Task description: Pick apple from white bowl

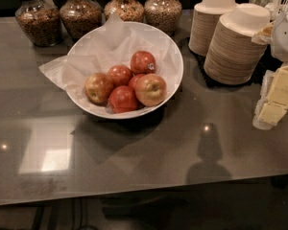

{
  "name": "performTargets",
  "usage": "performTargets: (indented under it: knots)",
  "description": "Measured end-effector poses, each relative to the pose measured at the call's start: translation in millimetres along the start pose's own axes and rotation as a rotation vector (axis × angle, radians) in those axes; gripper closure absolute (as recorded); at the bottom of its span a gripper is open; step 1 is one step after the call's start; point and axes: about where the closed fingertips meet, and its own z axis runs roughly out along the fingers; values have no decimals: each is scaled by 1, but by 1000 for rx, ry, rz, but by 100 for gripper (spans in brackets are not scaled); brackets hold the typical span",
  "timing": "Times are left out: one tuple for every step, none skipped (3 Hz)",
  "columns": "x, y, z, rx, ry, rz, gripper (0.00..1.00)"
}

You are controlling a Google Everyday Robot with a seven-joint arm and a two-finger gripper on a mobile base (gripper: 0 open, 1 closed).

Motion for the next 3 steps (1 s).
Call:
performTargets:
  knots:
    - [0, 0, 0, 0, 0, 0, 0]
    - [-14, -2, 4, 4, -53, 1, 0]
    - [-46, -3, 14, 11, -187, 7, 0]
